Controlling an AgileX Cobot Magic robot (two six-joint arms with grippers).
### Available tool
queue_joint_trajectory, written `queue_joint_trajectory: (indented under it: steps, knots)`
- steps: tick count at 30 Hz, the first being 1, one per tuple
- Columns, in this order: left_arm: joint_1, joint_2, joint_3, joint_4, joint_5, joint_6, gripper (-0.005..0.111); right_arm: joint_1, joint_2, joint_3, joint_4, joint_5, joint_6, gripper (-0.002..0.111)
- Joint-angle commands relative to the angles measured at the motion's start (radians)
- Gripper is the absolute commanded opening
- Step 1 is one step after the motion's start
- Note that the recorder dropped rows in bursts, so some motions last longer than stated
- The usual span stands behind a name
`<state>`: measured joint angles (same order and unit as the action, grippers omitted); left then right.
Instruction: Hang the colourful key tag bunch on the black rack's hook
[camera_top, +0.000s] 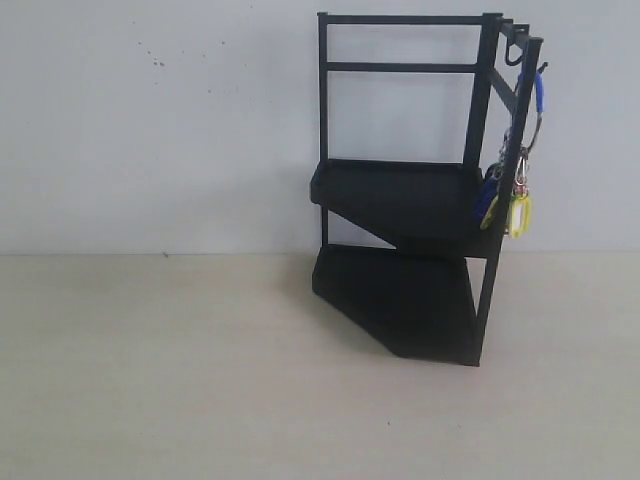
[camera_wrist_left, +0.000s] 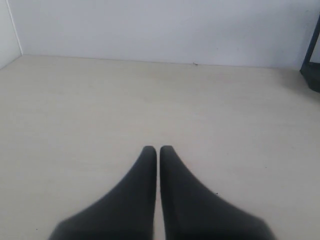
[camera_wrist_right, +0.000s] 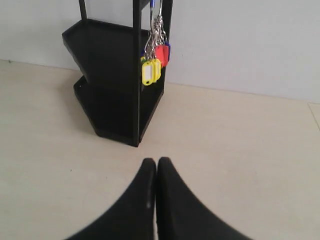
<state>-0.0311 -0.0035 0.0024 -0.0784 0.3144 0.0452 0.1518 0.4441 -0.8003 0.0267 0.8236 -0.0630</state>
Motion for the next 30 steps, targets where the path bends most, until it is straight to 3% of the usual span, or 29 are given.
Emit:
queue_joint_trajectory:
  steps: [1,16,22,30]
  knots:
    - [0.003,0.004,-0.002,-0.002,-0.007,0.000,0.004,-0.002,-0.055,0.021,-0.009,0.030,0.006,0.000]
    - [0.003,0.004,-0.002,-0.002,-0.007,0.000,0.004,-0.002,-0.081,0.021,-0.011,0.019,0.006,0.000]
    - [0.003,0.004,-0.002,-0.002,-0.007,0.000,0.004,-0.002,-0.204,0.034,-0.011,-0.013,0.006,0.000]
    - [0.003,0.004,-0.002,-0.002,-0.007,0.000,0.004,-0.004,-0.444,0.390,-0.011,-0.316,0.006,0.000]
